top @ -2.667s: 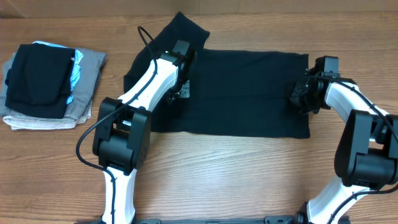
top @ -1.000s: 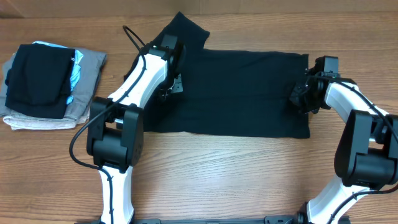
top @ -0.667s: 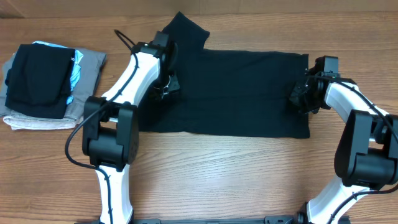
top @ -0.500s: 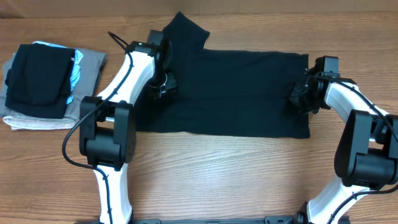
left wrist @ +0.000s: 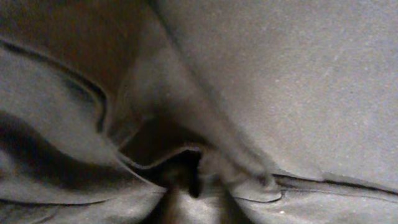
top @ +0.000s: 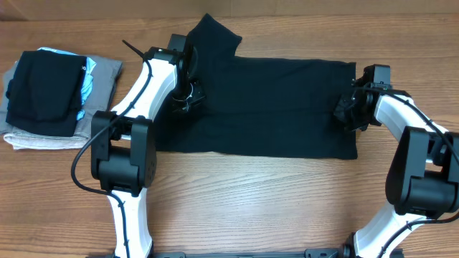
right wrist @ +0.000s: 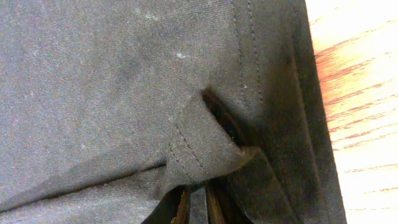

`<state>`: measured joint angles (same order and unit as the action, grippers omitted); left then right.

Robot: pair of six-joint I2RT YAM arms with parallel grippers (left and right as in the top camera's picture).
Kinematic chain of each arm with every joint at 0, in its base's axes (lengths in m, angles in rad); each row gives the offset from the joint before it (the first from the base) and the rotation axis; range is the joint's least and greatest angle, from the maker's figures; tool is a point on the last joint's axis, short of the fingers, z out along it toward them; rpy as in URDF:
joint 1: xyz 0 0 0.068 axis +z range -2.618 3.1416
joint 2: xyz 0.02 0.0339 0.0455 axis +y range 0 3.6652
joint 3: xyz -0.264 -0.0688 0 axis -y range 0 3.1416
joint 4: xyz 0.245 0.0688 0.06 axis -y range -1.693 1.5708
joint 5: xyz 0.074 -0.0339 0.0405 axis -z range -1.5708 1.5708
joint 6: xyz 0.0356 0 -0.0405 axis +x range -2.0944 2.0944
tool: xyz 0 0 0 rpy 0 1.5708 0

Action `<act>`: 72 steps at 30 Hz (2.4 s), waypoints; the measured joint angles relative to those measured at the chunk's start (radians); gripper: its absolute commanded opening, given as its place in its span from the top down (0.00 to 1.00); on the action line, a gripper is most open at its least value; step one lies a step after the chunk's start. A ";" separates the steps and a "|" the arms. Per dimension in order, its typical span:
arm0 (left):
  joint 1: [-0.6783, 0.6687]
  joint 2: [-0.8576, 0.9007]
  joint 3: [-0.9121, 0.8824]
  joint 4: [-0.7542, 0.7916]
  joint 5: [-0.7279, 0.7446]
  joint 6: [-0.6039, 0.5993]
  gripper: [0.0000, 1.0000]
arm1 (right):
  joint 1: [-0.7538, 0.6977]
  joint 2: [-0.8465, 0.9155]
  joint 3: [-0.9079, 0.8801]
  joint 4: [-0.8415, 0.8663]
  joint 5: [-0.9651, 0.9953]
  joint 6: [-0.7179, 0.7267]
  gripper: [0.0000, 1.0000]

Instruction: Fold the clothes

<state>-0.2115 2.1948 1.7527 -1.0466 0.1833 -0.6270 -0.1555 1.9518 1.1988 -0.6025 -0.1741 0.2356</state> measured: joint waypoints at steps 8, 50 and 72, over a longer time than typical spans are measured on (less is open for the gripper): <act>0.000 0.000 0.010 0.003 0.008 0.001 0.96 | 0.000 0.000 0.000 0.000 0.000 0.000 0.87; 0.069 0.003 0.519 -0.240 -0.230 0.295 0.96 | -0.011 -0.054 0.338 -0.370 0.018 0.002 0.66; 0.068 0.023 0.047 0.303 -0.241 0.299 0.96 | -0.019 0.143 0.339 -0.147 0.018 0.000 0.78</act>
<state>-0.1432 2.2181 1.7996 -0.7433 -0.0578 -0.3283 -0.1741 2.0945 1.5379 -0.7494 -0.1562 0.2352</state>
